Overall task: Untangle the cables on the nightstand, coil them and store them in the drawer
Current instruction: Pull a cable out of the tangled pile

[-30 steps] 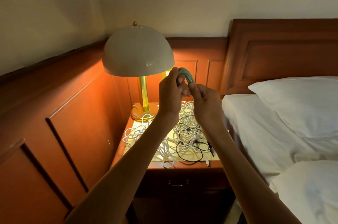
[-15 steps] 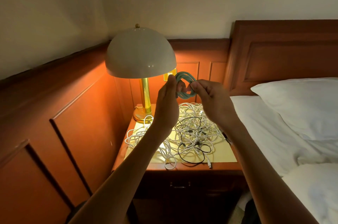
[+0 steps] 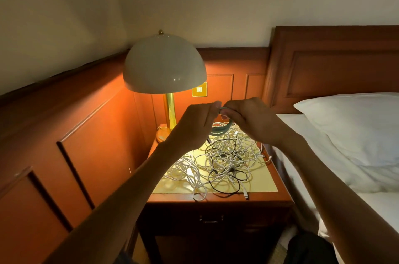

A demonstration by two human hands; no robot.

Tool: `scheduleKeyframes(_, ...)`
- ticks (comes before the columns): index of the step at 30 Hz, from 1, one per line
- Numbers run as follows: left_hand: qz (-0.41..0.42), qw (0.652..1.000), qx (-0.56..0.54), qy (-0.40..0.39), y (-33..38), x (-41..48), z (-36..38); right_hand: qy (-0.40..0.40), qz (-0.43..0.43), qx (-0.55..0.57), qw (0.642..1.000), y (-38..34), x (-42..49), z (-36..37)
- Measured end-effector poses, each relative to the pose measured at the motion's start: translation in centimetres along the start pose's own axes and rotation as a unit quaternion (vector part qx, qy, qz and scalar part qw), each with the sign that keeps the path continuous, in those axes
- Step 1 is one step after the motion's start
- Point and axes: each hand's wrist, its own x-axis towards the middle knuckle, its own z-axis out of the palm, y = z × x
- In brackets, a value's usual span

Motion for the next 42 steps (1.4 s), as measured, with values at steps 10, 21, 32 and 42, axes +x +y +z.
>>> scheduleKeyframes(10, -0.198, 0.937, -0.186, 0.222, 1.8, 0.8, 3.2, 0.236, 0.254, 0.196, 0.917, -4.5, 0.4, 4.7)
scheduleKeyframes(21, -0.202, 0.973, -0.108, -0.001, 0.7, -0.1, 1.7, 0.186, 0.133, 0.020, 0.973, -2.8, -0.9, 5.0)
scheduleKeyframes(32, -0.088, 0.994, -0.058, -0.007, -1.1, -1.6, 2.3, 0.095, 0.242, 0.222, 0.940, -1.8, -2.2, 4.1)
scheduleKeyframes(42, -0.151, 0.973, -0.150, 0.088, 1.6, -0.8, 2.8, 0.164, 0.225, 0.315, 0.907, -1.1, -1.6, 3.6)
